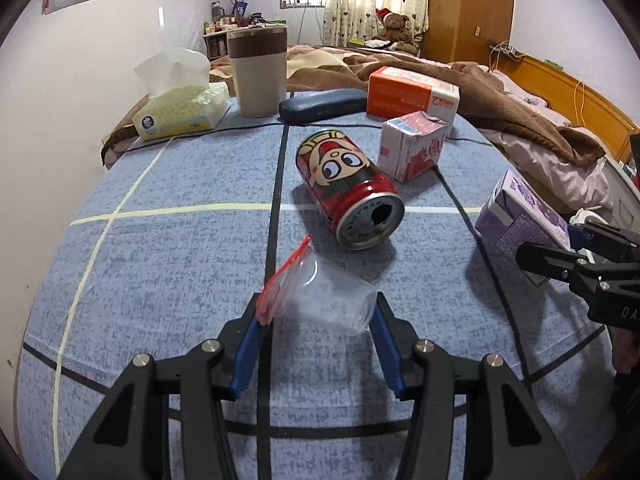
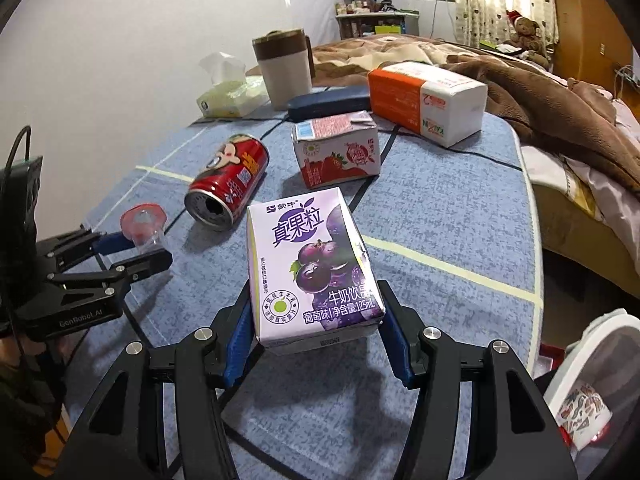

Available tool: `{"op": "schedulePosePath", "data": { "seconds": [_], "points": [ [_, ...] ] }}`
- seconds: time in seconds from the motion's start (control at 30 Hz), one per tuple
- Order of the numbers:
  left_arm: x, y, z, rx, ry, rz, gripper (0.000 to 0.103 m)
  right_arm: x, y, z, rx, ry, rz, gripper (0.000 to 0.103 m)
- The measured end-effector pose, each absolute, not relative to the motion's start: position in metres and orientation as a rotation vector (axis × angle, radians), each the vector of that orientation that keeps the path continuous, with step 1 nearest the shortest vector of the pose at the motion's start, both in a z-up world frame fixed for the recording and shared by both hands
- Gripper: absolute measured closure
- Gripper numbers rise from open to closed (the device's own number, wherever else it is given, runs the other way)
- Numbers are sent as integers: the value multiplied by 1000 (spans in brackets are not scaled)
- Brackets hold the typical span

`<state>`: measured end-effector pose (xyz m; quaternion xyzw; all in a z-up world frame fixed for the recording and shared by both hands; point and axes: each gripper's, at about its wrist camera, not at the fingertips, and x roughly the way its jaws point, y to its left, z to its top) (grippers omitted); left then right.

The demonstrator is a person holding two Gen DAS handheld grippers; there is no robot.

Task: Collect trash
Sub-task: 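Lift the cup and grape milk box toward the bin with both tools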

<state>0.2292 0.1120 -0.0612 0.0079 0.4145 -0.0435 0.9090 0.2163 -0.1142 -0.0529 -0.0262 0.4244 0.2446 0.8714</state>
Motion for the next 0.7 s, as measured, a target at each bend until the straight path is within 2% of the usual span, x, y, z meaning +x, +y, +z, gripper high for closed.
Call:
{"op": "schedulePosePath", "data": {
  "seconds": [0.7],
  "points": [
    [181,65,3,17,707,-221,50,163,-163,-1,29,745,406,45]
  ]
}}
